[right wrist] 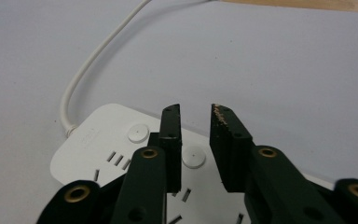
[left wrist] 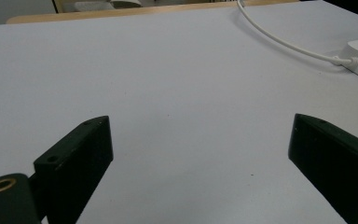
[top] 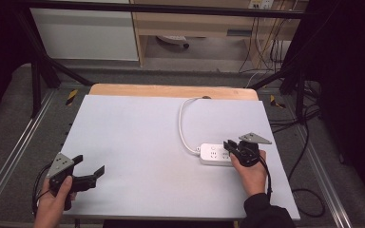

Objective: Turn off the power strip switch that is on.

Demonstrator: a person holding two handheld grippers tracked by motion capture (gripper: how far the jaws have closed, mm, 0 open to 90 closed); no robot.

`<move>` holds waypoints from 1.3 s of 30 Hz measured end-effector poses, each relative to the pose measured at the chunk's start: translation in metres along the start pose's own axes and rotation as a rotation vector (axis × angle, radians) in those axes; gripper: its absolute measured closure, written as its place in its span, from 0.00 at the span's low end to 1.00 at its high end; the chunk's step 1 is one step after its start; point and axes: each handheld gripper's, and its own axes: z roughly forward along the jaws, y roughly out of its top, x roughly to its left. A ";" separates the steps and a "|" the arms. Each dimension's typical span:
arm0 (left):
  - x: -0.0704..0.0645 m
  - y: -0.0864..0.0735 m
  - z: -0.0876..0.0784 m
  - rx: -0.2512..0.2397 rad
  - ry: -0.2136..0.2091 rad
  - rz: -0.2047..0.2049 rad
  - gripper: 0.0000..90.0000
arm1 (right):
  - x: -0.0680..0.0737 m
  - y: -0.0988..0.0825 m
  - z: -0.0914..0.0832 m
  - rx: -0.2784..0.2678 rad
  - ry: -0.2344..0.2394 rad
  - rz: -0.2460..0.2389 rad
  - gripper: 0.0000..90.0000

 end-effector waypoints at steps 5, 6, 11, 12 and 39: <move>0.000 0.000 0.000 -0.001 0.001 0.000 0.07 | 0.000 0.002 -0.002 -0.005 -0.001 0.007 0.68; 0.000 0.000 0.000 -0.001 0.001 0.000 0.07 | 0.000 0.002 -0.002 -0.004 -0.004 0.005 0.65; 0.000 0.000 0.000 0.000 0.002 0.003 0.07 | -0.001 0.004 -0.004 -0.014 -0.013 0.028 0.46; 0.000 0.000 0.000 0.001 0.001 0.001 0.07 | -0.001 0.004 -0.004 -0.017 -0.015 0.033 0.43; 0.002 -0.001 -0.001 -0.001 0.003 -0.004 0.07 | -0.004 0.011 -0.033 -0.057 0.018 -0.002 0.05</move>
